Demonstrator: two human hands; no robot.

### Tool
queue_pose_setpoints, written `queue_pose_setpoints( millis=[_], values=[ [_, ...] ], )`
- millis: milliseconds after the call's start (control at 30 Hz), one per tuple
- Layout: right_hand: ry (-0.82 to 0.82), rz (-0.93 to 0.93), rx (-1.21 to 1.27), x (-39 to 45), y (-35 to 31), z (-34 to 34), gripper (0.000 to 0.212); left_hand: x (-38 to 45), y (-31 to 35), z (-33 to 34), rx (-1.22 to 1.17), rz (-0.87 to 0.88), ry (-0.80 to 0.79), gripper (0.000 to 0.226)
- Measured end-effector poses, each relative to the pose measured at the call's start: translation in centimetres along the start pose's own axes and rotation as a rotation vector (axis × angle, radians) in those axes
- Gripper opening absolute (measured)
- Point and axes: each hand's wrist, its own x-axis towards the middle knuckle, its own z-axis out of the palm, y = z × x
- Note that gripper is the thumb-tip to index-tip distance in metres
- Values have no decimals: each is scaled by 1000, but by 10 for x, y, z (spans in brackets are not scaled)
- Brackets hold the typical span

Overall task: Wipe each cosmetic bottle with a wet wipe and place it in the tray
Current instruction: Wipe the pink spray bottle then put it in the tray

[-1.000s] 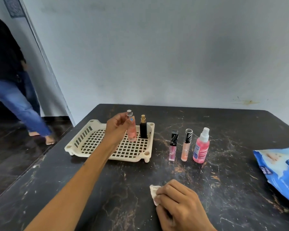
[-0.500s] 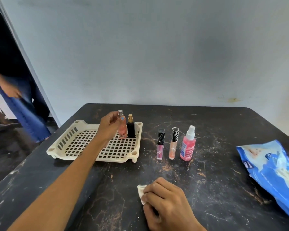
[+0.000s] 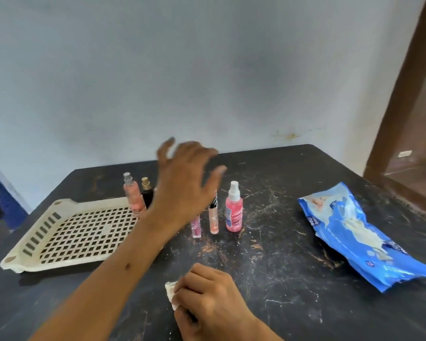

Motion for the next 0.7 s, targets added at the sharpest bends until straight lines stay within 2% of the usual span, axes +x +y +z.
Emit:
queue_pose_setpoints(
  millis=[33,100,167,267,400,533,633,700],
  values=[
    [13,2,-10,0,1,0,13,4,13,8,100,25,-175,40],
    [40,12,-36,1,1,0,14,8,28,24,262,34,-410,42],
    [75,17,-49,2,2,0,18,13,35,32,332,4,-540,39],
    [100,22,-43,3,2,-2,15,17,38,36,313,-43,-623,32],
    [112,88,-15,3,2,-4,10,18,44,30,159,-118,-569,26],
    [187,255,-12,3,7,-7,11,11,41,-3,-18,-145,-338,22],
    [189,391,-16,4,9,-11,12,6,34,-39,-263,-216,-216,20],
    [187,422,-18,4,9,-13,13,0,26,-60,-453,-315,-234,18]
  ],
)
